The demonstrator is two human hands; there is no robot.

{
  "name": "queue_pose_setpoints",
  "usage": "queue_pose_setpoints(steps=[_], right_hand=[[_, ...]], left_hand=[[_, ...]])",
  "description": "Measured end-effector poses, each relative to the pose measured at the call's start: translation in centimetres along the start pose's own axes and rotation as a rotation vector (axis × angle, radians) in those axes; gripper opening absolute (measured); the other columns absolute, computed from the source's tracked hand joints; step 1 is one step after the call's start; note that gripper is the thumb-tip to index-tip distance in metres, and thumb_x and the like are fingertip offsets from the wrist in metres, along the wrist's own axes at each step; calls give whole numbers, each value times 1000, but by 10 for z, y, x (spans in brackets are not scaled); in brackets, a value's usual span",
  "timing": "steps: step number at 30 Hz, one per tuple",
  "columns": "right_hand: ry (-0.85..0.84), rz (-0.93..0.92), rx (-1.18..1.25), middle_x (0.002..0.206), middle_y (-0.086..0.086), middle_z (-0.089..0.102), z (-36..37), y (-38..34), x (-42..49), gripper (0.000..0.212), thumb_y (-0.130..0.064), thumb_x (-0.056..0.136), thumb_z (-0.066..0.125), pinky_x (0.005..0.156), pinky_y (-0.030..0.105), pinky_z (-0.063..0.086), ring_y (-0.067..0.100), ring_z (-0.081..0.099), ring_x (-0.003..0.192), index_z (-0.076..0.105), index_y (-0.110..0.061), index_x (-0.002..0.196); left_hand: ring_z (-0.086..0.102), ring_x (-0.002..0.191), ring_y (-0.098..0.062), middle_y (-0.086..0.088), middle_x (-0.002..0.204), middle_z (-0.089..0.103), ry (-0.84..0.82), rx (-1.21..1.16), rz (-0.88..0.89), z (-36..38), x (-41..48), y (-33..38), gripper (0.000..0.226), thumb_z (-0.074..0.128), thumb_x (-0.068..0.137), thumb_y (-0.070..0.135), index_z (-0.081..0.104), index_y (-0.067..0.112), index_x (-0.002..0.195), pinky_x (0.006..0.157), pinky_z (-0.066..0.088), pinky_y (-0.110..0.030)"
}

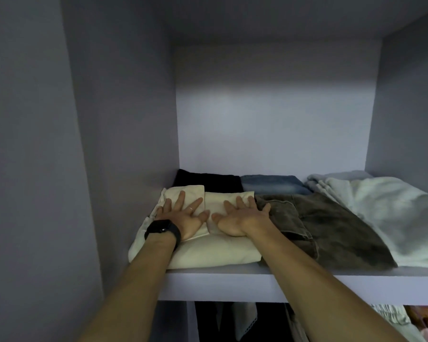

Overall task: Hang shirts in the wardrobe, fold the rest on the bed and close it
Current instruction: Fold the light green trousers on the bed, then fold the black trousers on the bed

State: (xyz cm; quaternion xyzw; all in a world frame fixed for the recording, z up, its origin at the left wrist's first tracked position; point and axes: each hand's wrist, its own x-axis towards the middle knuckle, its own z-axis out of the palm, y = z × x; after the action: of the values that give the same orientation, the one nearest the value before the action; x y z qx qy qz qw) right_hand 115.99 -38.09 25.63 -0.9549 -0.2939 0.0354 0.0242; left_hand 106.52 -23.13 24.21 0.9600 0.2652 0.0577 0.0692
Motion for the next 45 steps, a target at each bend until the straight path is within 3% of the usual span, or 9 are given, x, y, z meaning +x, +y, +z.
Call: queue_pose_setpoints(steps=[7,10,13,18,21,25,34,37,45], right_hand=[[66,-4,13,168,-1,-9,2,-4,-7,81,-75,92,22,114,69,-11,30,-14,153,6,-35,160],[186,-28,13,166,4,18,-3,-8,-22,67,-60,98,27,118,64,5,33,8,151,33,-26,155],[333,-112,48,156,4,39,-14,-6,-43,54,-50,101,30,116,52,23,31,32,141,51,-25,144],[487,-286,150,167,-5,17,1,22,-107,49,-50,101,36,122,47,15,22,15,150,47,-37,146],[703,-405,234,161,-4,34,40,44,-156,44,-43,97,45,120,42,23,20,25,148,57,-32,139],[931,-561,406,140,0,59,113,67,-217,33,-33,90,60,108,43,44,24,48,133,71,-23,121],[501,-902,527,122,-4,69,285,70,-363,35,-39,93,52,99,43,49,26,55,126,75,-22,115],[332,-1059,539,120,-7,70,326,51,-425,34,-39,93,53,98,41,50,23,55,126,75,-24,113],[26,-1404,546,121,-1,69,367,-51,-561,28,-34,86,62,94,40,54,25,59,119,77,-23,107]], left_hand=[[-7,153,-30,8,166,-11,48,-9,3,-3,-7,5,63,20,95,72,9,53,154,122,0,-50],[23,147,-30,2,164,21,185,-3,17,-8,-20,12,54,24,99,62,39,44,147,119,20,-48],[56,117,-28,-4,130,62,362,-48,13,-20,-39,14,46,32,97,54,66,30,117,98,45,-40],[44,133,-21,6,144,51,407,-42,69,-9,-103,20,43,37,96,55,66,34,120,111,32,-42],[42,135,-22,3,149,47,592,-130,82,20,-161,28,42,43,94,47,63,32,128,112,29,-41],[48,124,-24,4,140,52,634,-161,7,82,-256,39,41,54,90,36,60,35,130,102,38,-41],[48,127,-18,13,134,56,310,-71,-450,235,-508,36,41,51,93,38,55,41,134,104,38,-36],[57,119,-18,11,121,66,297,-4,-583,264,-608,40,38,57,89,34,65,37,126,102,43,-37],[53,124,-14,14,131,62,290,-15,-1186,276,-825,-6,36,53,95,34,61,39,130,105,37,-32]])
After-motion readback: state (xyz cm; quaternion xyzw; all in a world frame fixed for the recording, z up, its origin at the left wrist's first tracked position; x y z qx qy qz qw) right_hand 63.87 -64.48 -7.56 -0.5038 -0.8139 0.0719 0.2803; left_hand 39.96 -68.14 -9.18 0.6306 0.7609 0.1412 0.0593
